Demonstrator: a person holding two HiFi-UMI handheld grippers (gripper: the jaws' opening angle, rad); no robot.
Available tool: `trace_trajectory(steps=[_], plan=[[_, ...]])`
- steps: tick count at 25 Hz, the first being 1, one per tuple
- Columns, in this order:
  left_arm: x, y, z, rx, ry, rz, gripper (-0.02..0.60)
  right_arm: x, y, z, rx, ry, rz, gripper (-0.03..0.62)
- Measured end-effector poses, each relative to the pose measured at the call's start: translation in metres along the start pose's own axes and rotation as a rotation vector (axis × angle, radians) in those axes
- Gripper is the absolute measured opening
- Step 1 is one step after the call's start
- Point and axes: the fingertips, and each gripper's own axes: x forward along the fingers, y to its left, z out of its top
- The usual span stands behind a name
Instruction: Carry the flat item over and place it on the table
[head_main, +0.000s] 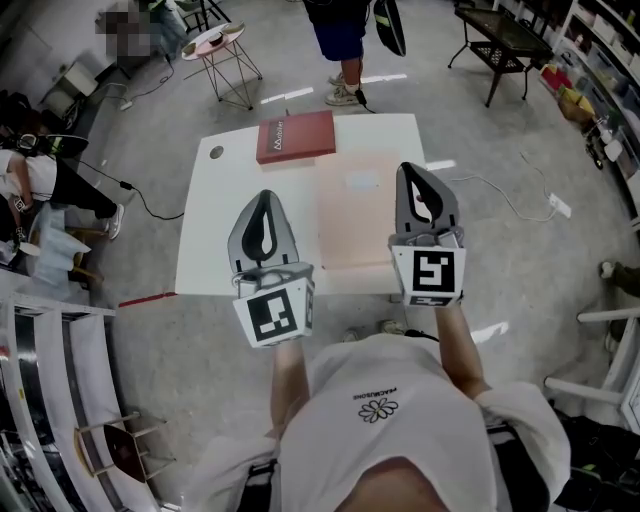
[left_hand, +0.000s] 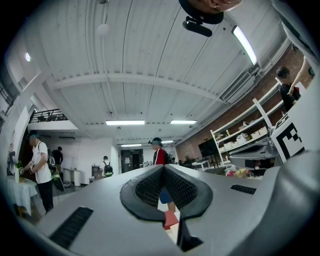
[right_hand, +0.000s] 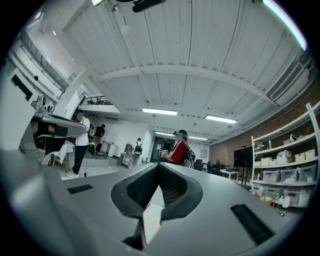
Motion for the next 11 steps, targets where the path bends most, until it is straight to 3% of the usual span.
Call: trace_trajectory(steps=[11], plan=[[0.006, 0.003, -0.012, -0.008, 0.019, -0.002, 0.015, 0.003, 0.001, -0.009, -0.016, 0.021, -0.004, 0.011]])
